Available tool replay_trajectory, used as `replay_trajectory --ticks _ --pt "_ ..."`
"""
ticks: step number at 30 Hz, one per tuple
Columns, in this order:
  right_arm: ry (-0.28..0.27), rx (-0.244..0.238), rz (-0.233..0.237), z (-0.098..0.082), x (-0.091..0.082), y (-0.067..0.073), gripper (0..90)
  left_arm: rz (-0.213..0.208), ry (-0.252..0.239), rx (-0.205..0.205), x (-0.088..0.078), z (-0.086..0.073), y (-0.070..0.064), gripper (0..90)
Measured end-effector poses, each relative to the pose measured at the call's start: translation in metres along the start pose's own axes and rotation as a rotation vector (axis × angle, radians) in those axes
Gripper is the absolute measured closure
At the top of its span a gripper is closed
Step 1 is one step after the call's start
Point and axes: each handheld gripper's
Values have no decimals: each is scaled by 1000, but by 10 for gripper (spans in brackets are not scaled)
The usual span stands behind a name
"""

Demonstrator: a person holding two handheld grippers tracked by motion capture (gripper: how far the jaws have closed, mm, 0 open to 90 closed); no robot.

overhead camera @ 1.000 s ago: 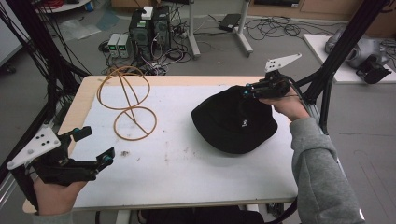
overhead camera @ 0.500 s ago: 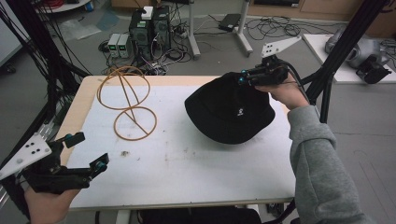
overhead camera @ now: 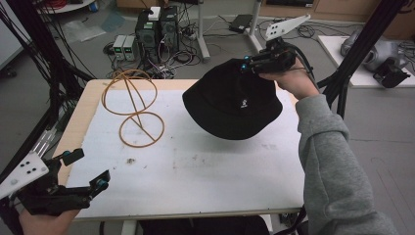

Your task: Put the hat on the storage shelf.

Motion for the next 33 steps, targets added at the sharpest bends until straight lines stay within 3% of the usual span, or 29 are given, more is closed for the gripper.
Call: replay_trajectory --ticks 15,25,33 --pt "-27 -40 -23 54 -13 -2 858 8 15 -13 -1 -6 0 19" --pt "-53 -47 17 71 -1 2 859 2 10 -9 -2 -4 0 19" --pt "-55 -82 37 92 16 12 859 -3 0 -11 -7 -4 -1 19"
Point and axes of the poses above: each handheld gripper's, and its own axes: x roughly forward along the jaws, z roughly out of its top, y roughly to its left, and after that the axes turned 5 degrees about x, right-handed
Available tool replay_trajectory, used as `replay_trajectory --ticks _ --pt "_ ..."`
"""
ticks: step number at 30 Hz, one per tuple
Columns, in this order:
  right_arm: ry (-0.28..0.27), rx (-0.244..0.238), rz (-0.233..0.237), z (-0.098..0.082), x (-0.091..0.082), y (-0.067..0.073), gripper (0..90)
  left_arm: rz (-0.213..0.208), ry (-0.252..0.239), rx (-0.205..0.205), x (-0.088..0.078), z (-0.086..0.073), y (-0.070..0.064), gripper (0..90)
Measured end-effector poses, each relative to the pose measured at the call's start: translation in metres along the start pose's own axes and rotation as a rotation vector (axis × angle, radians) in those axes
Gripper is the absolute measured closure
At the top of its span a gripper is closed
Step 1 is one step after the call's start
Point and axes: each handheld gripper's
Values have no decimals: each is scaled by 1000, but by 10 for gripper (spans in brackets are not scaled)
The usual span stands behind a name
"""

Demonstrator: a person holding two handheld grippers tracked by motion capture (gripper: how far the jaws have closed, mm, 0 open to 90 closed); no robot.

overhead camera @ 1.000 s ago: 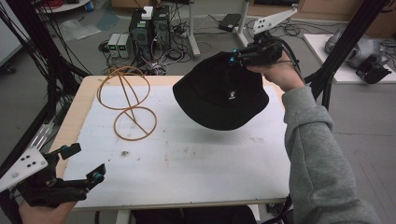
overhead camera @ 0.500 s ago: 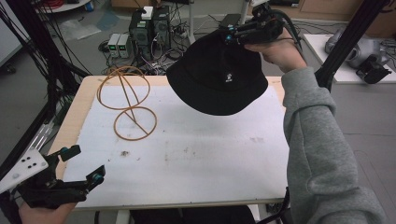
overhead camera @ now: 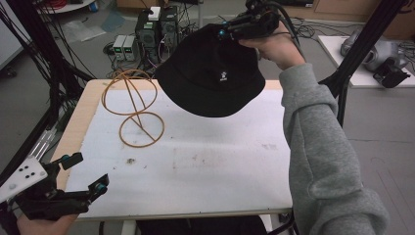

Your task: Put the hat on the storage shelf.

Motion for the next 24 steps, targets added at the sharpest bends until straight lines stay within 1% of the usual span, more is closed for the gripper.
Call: replay_trajectory --ticks 3,5,6,10,15,16,18,20,24 --pt "-9 -12 7 9 9 2 859 0 -6 3 -3 0 -2 19" --pt "-13 -19 5 12 12 3 859 0 -6 1 -4 0 -3 19" --pt "-17 -31 11 19 20 5 859 -1 -5 1 -4 0 -3 19" --pt "-17 -53 15 30 36 10 859 3 9 1 -5 -3 -5 19" --pt "-26 -58 36 43 59 14 859 4 15 -1 -6 -4 -9 19" --pt "-31 -59 40 45 64 14 859 -5 9 -7 -6 -5 -11 19" --pt "-30 -61 47 50 74 16 859 -4 15 -2 -5 -6 -13 19" --pt "-28 -72 56 55 84 19 859 -7 24 3 -5 -6 -15 19" --pt "-28 -88 78 64 101 24 859 0 25 2 -8 -7 -19 19"
Point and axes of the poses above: each handheld gripper's, and its own axes: x roughly forward along the jaws, z roughly out of its top, y roughly to its left, and after that the axes turned 5 degrees about x, right-handed
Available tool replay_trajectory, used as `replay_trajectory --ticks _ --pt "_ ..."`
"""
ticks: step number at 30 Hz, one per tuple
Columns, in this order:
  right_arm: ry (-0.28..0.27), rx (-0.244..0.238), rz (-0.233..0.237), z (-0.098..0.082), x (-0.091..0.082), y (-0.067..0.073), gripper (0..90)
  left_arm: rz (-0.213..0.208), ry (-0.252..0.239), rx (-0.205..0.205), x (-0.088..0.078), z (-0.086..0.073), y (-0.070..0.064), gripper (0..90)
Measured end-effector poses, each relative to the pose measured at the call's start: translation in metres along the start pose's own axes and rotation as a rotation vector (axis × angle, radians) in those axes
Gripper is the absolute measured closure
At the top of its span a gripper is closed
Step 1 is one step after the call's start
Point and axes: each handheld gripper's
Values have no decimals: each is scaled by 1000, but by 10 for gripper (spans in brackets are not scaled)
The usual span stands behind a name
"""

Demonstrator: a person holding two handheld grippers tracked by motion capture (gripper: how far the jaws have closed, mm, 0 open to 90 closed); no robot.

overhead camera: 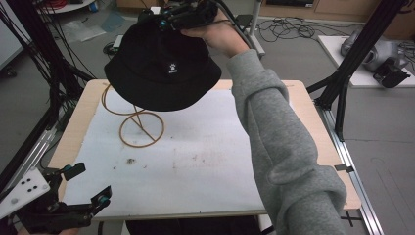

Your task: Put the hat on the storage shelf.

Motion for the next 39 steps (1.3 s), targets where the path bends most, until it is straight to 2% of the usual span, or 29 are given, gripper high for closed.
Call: replay_trajectory --ticks 9,20,25,29,39 --pt "6 -4 33 15 41 1 859 38 -1 13 -18 0 -8 19" --pt "10 -19 60 25 85 5 859 74 -5 4 -33 -4 -7 19" --pt "22 -22 58 25 97 5 858 78 -7 -3 -36 -6 -6 19" --pt "24 -17 61 24 99 4 859 81 -3 -1 -36 -7 -7 19" --pt "71 -21 77 19 121 9 858 87 2 -3 -36 -7 -7 19"
Point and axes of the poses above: each handheld gripper's, and its own axes: x roughly forward along the jaws, z roughly out of its top, y roughly to its left, and after that the axes turned 5 degrees about x, right-handed
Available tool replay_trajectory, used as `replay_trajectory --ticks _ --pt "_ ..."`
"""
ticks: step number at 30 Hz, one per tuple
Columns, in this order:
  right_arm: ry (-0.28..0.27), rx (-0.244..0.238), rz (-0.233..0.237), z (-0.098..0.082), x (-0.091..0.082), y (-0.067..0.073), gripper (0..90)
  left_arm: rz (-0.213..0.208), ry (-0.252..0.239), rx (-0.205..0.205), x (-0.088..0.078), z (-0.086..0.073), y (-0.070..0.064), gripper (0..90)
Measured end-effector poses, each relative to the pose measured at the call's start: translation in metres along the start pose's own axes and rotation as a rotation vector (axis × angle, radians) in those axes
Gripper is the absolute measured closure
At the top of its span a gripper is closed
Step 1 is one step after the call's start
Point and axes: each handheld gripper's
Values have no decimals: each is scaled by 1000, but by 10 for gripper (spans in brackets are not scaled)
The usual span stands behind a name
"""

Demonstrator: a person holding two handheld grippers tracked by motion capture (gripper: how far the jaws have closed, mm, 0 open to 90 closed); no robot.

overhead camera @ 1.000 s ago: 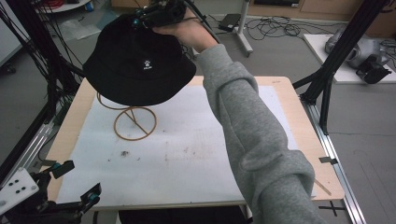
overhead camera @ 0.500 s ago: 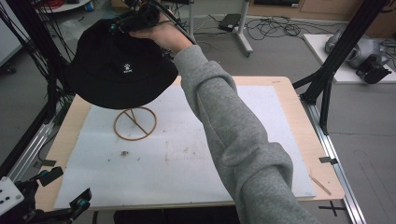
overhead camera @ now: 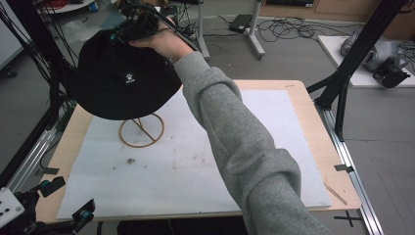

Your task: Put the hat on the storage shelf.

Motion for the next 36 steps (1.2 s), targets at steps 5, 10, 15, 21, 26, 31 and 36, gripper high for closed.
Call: replay_trajectory --ticks 5,10,15,21,26,31,36 --pt "36 9 17 -5 16 1 858 -5 2 1 0 -1 0 19" --pt "57 34 39 -15 30 -2 859 -13 -8 7 0 -1 0 19" --pt "85 48 62 -23 41 -2 859 -13 1 7 1 -2 0 19" --pt "68 78 80 -34 45 -3 859 -7 3 3 1 -3 1 19" --pt "68 76 79 -35 42 -2 858 -10 9 0 3 -4 1 19" --pt "70 77 75 -35 42 -2 853 -6 6 10 4 -3 -1 19" --pt "62 82 58 -34 41 -2 758 0 3 7 3 -4 0 19"
Point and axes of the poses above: each handheld gripper's, and its own axes: x roughly forward along the jaws, z roughly out of its top, y roughly to its left, and after that the axes turned 5 degrees about x, right-handed
